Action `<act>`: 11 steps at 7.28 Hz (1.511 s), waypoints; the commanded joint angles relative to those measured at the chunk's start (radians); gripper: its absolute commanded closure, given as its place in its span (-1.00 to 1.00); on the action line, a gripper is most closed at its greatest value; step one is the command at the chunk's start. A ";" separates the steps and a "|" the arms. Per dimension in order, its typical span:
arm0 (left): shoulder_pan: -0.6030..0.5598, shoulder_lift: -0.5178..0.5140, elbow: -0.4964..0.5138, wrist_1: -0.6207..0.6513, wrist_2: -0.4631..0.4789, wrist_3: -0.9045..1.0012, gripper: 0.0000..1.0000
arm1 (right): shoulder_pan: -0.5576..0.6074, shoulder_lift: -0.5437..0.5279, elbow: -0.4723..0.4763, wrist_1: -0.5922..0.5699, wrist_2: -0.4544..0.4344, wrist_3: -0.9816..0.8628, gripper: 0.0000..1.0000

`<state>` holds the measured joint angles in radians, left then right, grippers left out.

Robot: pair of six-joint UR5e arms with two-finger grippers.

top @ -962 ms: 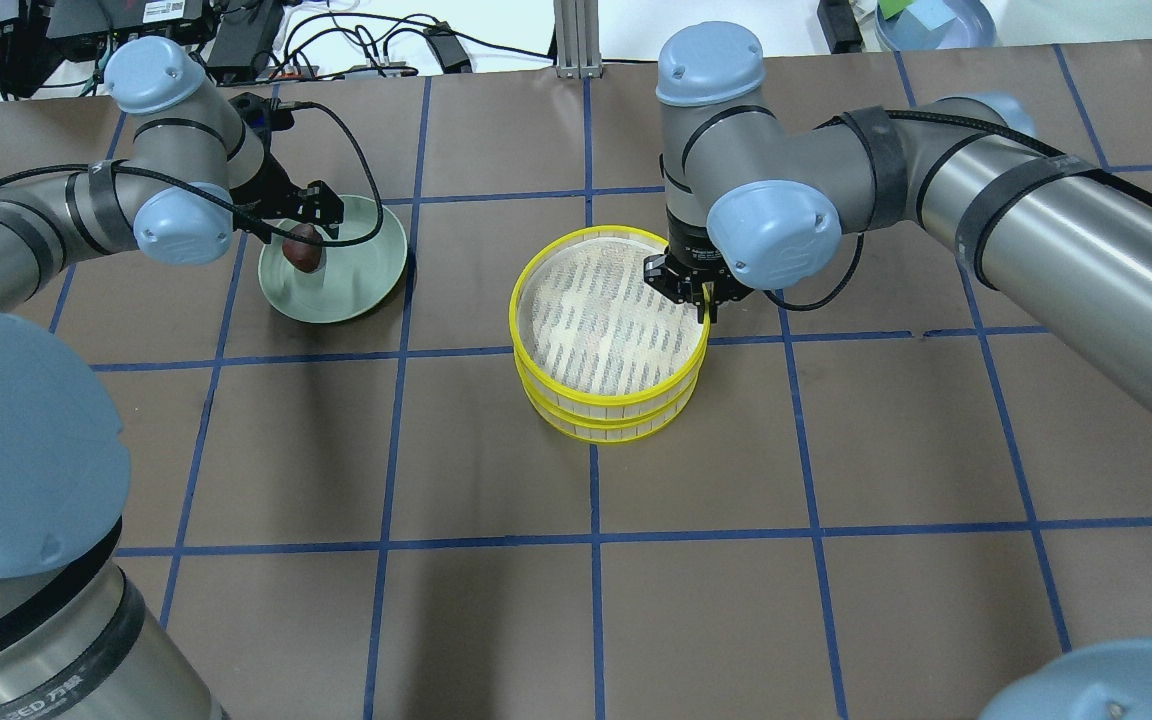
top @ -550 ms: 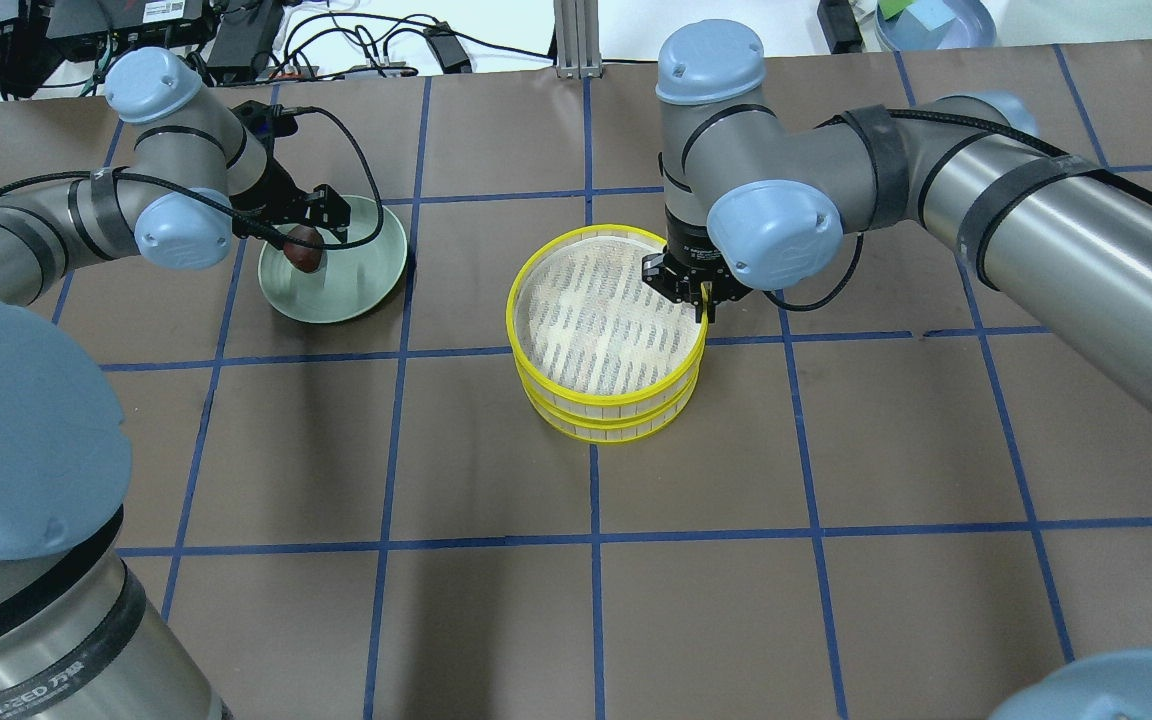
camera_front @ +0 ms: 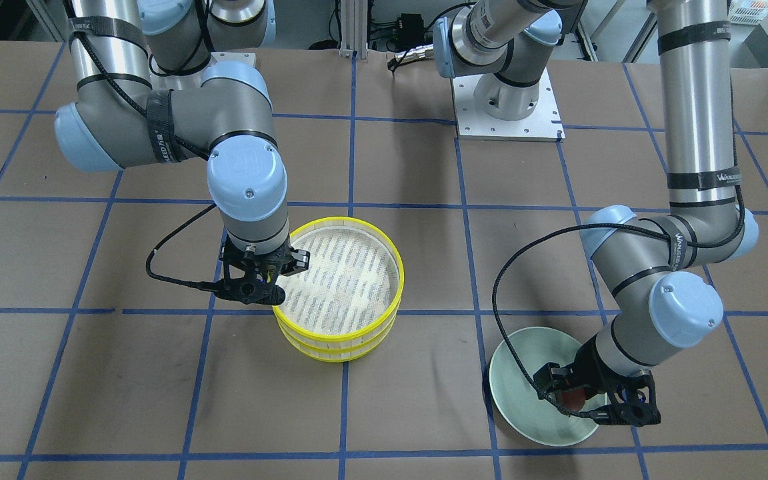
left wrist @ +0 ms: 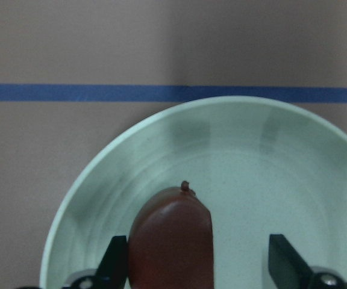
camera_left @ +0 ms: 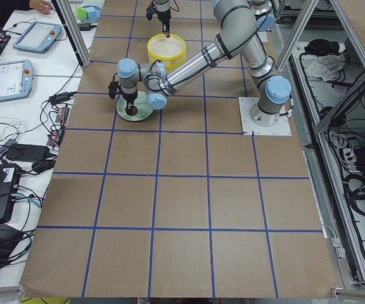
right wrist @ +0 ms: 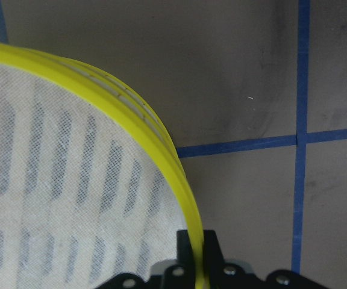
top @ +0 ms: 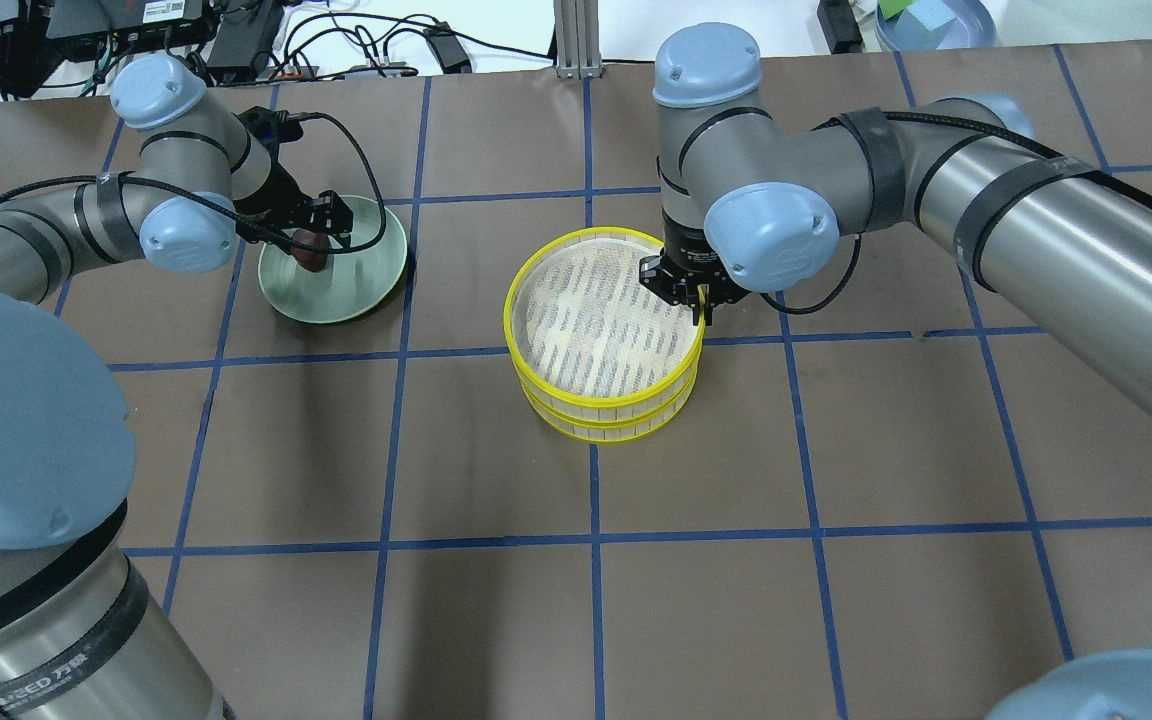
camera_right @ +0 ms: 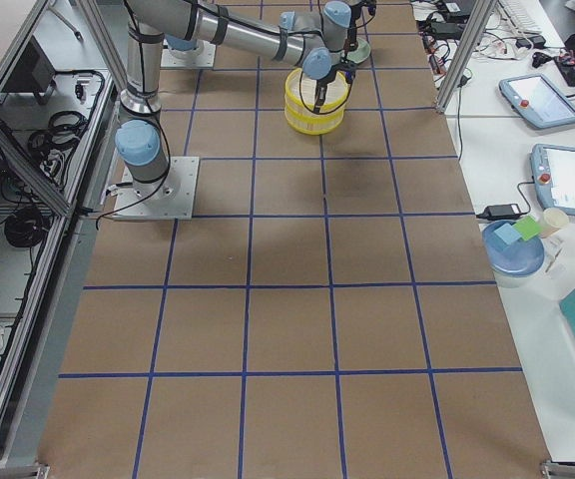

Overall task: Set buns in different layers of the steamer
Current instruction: 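Grasp the dark red bun on the green plate with the left gripper, then carry the dark red bun into the top tier while the right gripper withdraws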

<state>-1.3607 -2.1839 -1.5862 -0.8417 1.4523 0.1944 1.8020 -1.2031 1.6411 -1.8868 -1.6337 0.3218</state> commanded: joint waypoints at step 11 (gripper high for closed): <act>-0.260 0.231 0.011 -0.065 -0.105 -0.343 1.00 | -0.052 -0.346 -0.122 0.292 0.104 -0.016 -1.00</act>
<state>-1.5665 -1.9780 -1.5742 -0.9047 1.3822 -0.0788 1.7549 -1.4929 1.5297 -1.6260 -1.5508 0.3288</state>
